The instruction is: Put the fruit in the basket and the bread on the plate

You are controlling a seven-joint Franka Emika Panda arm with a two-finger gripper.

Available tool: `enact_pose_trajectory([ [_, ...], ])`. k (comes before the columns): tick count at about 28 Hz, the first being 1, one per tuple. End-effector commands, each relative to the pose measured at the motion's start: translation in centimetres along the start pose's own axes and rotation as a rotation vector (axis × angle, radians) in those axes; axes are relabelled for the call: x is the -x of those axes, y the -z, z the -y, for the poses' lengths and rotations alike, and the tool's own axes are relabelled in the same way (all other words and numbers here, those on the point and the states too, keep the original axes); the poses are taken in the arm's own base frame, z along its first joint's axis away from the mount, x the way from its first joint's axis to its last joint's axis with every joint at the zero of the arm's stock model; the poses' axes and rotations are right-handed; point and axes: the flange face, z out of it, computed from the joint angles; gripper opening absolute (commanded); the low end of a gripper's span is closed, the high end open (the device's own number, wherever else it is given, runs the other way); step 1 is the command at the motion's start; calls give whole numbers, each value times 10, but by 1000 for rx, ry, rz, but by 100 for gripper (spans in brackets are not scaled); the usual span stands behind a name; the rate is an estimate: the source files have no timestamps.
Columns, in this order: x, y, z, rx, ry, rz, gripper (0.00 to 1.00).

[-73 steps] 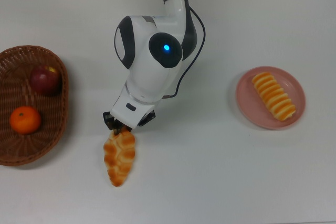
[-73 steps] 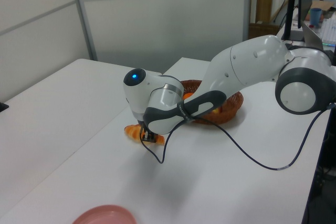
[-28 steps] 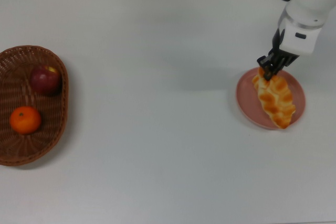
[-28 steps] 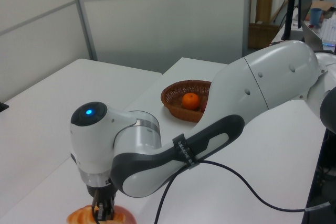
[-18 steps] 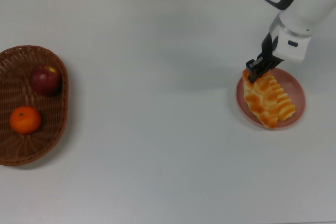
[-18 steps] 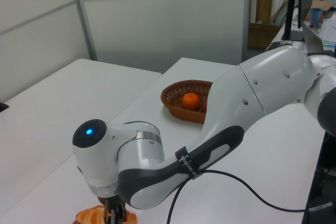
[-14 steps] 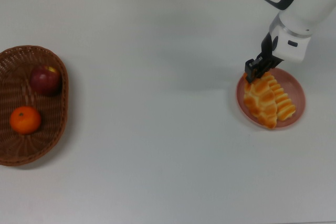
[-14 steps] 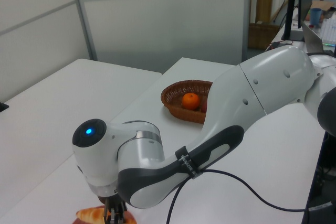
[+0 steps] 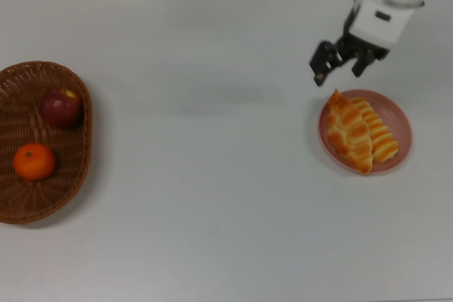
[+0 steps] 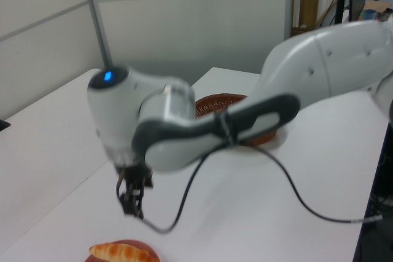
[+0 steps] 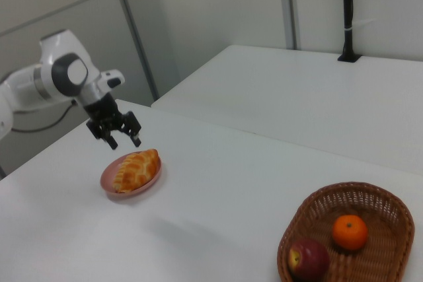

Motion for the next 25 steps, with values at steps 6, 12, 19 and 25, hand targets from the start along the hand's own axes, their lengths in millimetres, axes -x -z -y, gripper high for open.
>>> enact_pose_trajectory([
  [6, 59, 81, -134, -106, -204, 66, 100],
  [12, 79, 76, -208, -94, -313, 110, 100],
  [19, 108, 59, -300, -103, -391, 136, 100],
  [25, 126, 47, -343, -108, -427, 149, 100],
])
